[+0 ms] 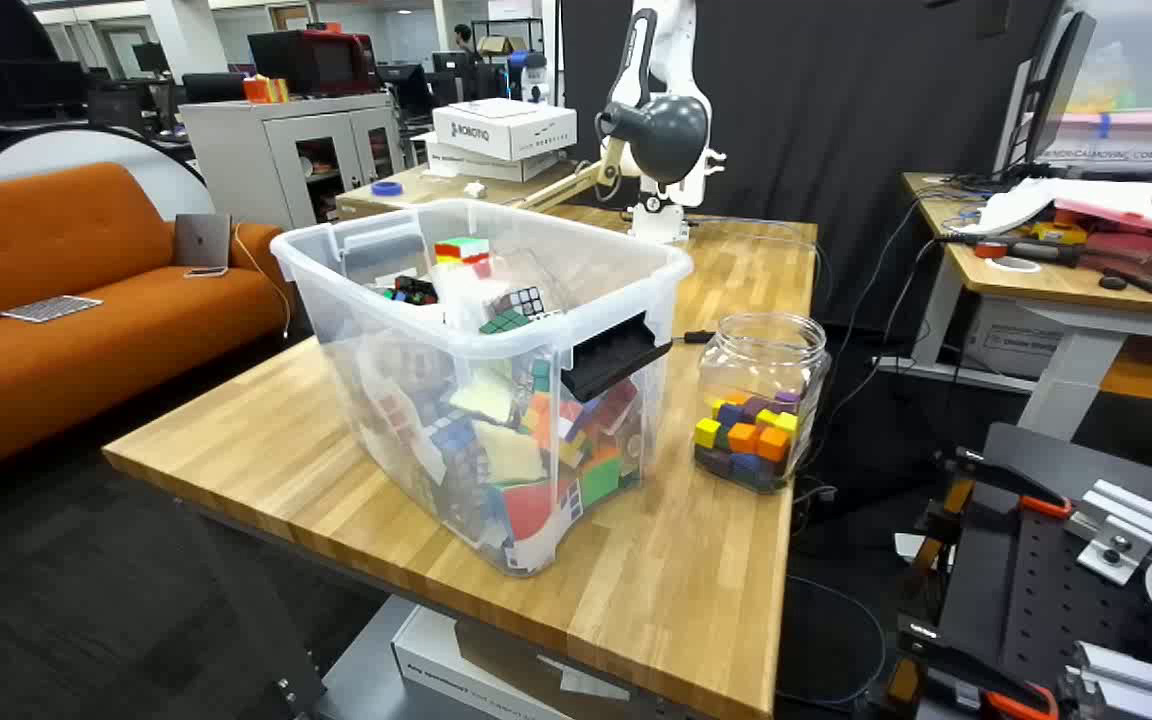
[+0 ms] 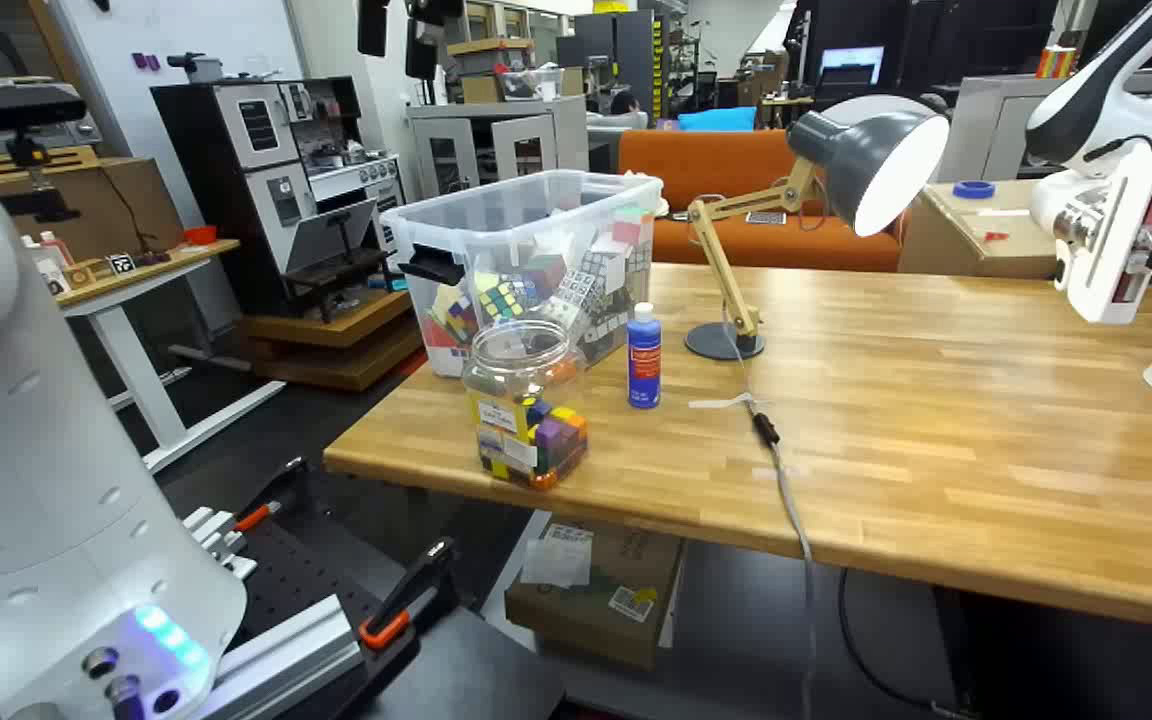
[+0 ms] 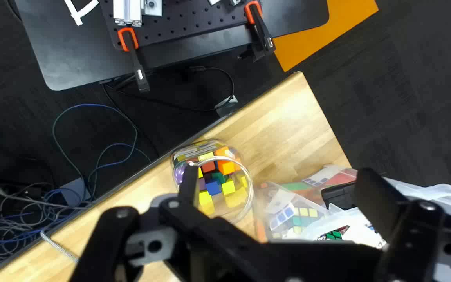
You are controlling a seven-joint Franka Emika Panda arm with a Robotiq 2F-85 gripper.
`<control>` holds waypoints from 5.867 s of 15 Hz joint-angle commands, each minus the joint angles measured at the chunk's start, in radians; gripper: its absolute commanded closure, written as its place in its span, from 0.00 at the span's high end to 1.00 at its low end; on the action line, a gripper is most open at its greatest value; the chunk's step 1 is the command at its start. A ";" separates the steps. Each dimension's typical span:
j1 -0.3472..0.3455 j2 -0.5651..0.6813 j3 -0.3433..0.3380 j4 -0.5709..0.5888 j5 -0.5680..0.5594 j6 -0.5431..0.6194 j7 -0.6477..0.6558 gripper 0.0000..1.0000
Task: Remove a Rubik's cube from the storage container and place it on the table
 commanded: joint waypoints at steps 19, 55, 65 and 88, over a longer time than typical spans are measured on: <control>0.030 0.086 0.152 0.005 0.006 0.152 -0.011 1.00; 0.140 0.368 0.331 0.177 -0.130 0.584 0.140 1.00; 0.175 0.723 0.352 0.436 -0.299 0.660 0.226 1.00; 0.213 0.913 0.330 0.496 -0.303 0.650 0.198 1.00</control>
